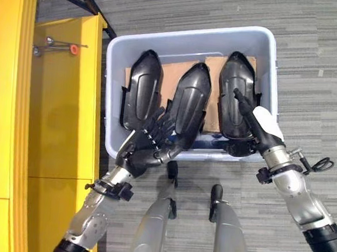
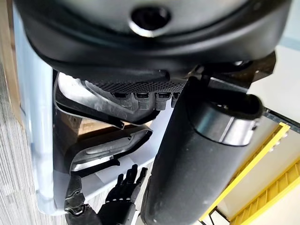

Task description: Move parts from the plastic box to the shelf.

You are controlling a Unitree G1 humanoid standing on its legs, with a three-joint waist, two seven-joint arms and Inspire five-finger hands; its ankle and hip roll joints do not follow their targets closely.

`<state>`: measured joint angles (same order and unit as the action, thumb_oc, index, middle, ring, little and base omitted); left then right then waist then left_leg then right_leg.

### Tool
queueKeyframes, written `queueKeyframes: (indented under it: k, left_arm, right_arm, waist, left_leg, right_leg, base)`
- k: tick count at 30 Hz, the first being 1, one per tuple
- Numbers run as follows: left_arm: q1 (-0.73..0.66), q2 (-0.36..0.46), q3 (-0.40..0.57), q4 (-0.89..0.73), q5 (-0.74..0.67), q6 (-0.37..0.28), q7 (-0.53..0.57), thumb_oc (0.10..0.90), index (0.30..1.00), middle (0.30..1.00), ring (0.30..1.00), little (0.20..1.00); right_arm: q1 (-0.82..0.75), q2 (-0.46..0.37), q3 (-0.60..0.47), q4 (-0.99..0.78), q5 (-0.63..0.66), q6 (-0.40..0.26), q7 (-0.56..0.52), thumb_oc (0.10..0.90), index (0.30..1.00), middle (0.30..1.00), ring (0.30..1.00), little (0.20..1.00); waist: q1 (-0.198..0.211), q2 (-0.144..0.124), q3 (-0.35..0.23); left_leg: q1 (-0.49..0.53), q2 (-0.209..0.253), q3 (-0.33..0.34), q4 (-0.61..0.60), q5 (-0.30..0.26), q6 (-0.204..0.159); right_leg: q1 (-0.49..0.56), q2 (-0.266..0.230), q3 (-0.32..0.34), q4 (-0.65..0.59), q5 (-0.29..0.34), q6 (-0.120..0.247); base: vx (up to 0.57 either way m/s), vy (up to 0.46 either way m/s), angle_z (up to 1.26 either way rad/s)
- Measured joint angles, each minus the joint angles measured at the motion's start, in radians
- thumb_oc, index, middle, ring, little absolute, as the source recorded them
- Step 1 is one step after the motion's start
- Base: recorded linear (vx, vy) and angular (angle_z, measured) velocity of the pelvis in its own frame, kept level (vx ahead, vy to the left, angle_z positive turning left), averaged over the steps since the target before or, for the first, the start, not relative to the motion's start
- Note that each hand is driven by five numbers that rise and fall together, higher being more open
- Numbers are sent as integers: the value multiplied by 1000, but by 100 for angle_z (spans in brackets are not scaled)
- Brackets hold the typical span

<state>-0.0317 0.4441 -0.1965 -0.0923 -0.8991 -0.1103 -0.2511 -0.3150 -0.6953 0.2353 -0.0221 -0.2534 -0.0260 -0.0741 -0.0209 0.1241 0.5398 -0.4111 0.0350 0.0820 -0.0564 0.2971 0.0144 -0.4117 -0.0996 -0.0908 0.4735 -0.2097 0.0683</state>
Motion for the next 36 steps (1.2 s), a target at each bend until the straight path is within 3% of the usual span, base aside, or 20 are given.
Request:
queueKeyframes:
  k: [7, 14, 19, 26, 36]
  left_arm:
    - [-6, -2, 0, 0, -2, -3, -1, 900, 1000, 1000, 1000, 1000]
    - [-18, 0, -5, 4, -41, -9, -5, 900, 1000, 1000, 1000, 1000]
    - [-21, 4, -9, 3, -49, -20, -57, 900, 1000, 1000, 1000, 1000]
    - [-28, 4, -21, 3, -119, -22, -92, 900, 1000, 1000, 1000, 1000]
    - [-30, 5, -27, 3, -119, -21, -110, 900, 1000, 1000, 1000, 1000]
  right_arm:
    - [-27, 0, 2, 68, -87, -36, -66, 900, 1000, 1000, 1000, 1000]
    - [-69, -22, 20, 118, -316, -62, -220, 900, 1000, 1000, 1000, 1000]
    - [-147, -39, 39, 143, -414, -61, -241, 900, 1000, 1000, 1000, 1000]
    - [-186, -74, 117, 271, -454, -46, -259, 900, 1000, 1000, 1000, 1000]
    - [-194, -78, 159, 311, -407, -25, -258, 900, 1000, 1000, 1000, 1000]
  waist:
    - [5, 0, 0]
    - [25, 0, 0]
    - [27, 0, 0]
    - [54, 1, 0]
    - [54, 1, -1]
  left_leg:
    - [-23, 1, -1, 0, -1, -1]
    - [-36, 0, -1, 0, 2, -1]
    - [-41, -2, 0, 0, 3, -1]
    - [-54, -1, -2, 0, 4, -7]
    - [-66, -1, -2, 0, 7, -6]
  right_leg:
    - [-23, 1, -1, 2, -1, 1]
    - [-40, -2, -1, 8, -1, 1]
    - [-52, -8, 1, 22, -5, 2]
    - [-72, -9, -1, 38, -11, -1]
    - [-89, -10, -1, 46, -12, -1]
  base:
    - [-16, -3, 1]
    - [0, 0, 0]
    - [0, 0, 0]
    - [-4, -3, 0]
    - [-3, -2, 0]
